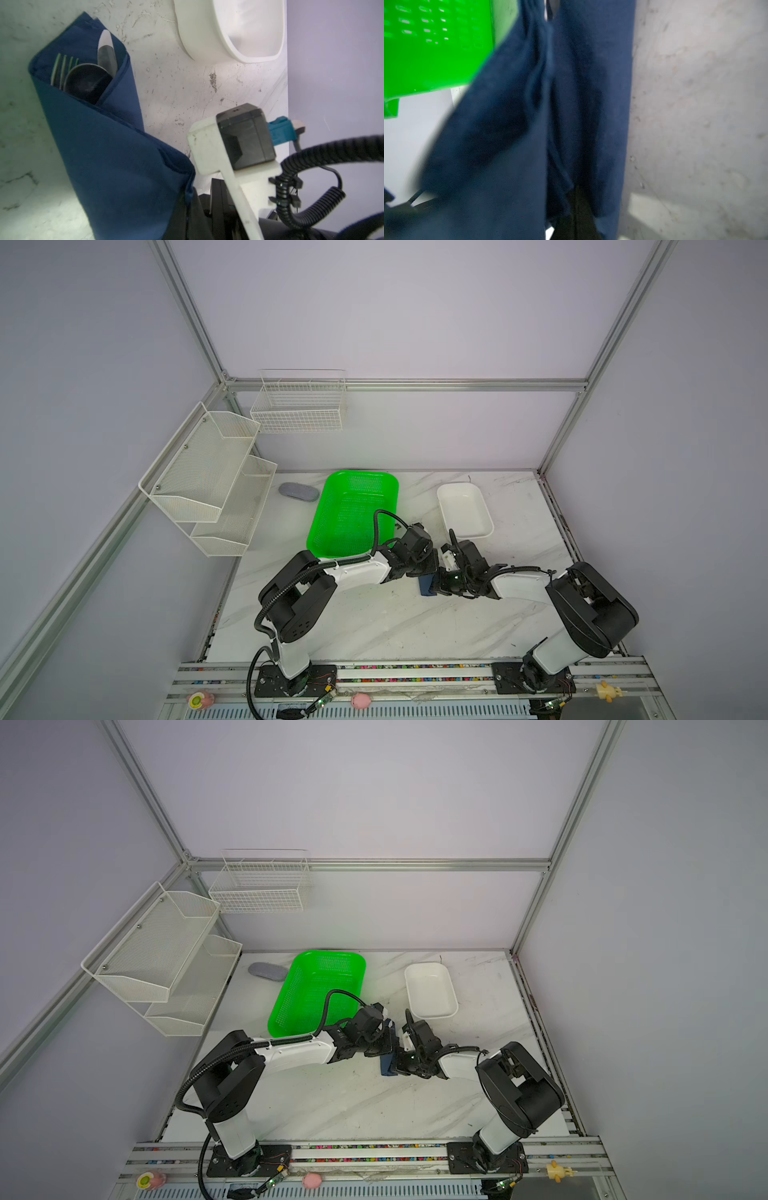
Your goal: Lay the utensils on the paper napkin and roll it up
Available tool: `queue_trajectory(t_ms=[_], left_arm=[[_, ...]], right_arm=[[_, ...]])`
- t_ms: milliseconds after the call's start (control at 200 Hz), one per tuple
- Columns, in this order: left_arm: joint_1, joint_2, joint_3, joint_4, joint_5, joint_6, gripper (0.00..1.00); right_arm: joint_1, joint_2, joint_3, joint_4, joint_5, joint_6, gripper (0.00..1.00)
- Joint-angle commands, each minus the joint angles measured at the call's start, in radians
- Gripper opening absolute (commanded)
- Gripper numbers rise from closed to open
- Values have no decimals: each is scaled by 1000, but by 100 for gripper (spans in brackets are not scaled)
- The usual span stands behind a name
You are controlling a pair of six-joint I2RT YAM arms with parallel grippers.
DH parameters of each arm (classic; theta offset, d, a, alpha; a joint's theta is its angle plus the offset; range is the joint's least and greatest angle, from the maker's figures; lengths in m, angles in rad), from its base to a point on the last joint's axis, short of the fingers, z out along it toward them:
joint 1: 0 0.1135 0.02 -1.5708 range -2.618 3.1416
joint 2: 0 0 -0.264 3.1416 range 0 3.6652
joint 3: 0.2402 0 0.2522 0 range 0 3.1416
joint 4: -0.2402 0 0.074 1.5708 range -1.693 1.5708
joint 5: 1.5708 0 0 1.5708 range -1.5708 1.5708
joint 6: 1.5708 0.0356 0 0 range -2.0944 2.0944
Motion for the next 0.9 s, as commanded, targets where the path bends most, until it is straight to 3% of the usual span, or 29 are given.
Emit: queue_trajectory(t_ms=[0,470,895], left_arm=[[-9,6,107,70,32,-34,1],[-11,8,76,70,-2,-41,0],[-10,31,108,65,21,-41,0]], right_arm=[[0,16,-22,9,3,-9,3],[-35,-120,-53,-14,9,33,5],[-42,-40,-86,41,-23,4,4]])
